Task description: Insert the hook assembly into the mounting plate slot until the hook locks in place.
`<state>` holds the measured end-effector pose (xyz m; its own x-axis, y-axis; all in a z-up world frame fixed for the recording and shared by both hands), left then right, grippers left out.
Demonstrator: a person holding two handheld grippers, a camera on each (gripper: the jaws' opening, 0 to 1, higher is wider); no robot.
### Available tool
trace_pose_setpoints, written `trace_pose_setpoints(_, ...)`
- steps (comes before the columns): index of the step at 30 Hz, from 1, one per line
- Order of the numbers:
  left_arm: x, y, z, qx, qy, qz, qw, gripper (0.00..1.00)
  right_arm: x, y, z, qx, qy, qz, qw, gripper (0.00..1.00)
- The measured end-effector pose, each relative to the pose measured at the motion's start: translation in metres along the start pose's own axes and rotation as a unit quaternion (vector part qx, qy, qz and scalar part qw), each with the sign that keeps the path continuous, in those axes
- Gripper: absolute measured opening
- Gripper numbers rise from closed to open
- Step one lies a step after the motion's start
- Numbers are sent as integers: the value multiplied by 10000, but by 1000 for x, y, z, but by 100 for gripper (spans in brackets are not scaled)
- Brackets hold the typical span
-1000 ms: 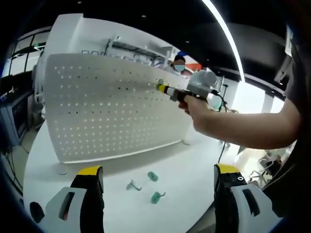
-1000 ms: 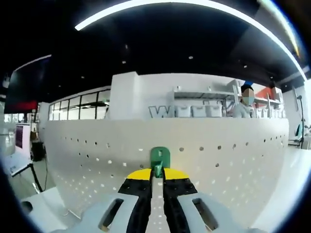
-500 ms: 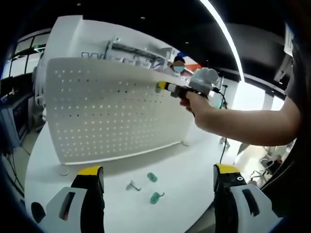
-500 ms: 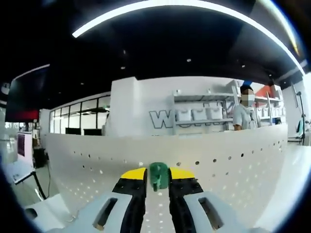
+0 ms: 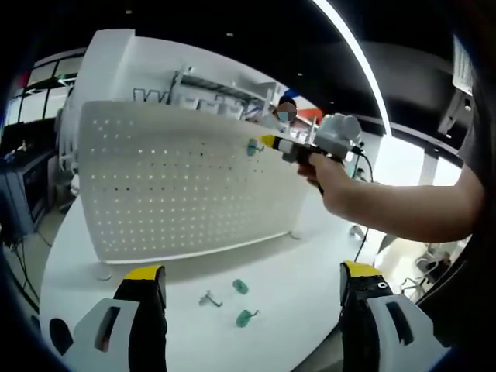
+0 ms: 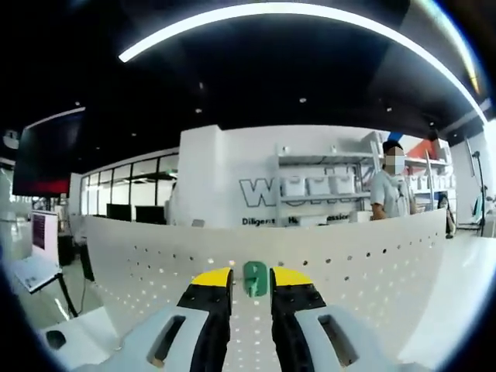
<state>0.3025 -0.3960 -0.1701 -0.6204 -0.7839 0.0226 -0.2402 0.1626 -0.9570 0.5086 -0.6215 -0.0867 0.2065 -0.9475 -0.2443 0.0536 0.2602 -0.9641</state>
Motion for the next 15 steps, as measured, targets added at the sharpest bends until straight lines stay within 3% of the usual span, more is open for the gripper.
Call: trace_pose_setpoints(15,4,1,-14,-4,-79,44,10000,95,-7,26,-55,-404,-131,-163,9990,18)
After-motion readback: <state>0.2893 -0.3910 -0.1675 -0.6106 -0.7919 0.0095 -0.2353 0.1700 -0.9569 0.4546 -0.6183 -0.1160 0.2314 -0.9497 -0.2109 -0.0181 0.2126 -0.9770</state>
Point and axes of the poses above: the point that each gripper's makers call its tool centre point, and the gripper's own axes: z roughly forward along the fingers, x roughly to its right, y roughly out of its underside, the point moved 5 cm from there along -z, roughly backward along the fingers, and after that the axes turned 14 degrees about z, right-handed, at the moved point
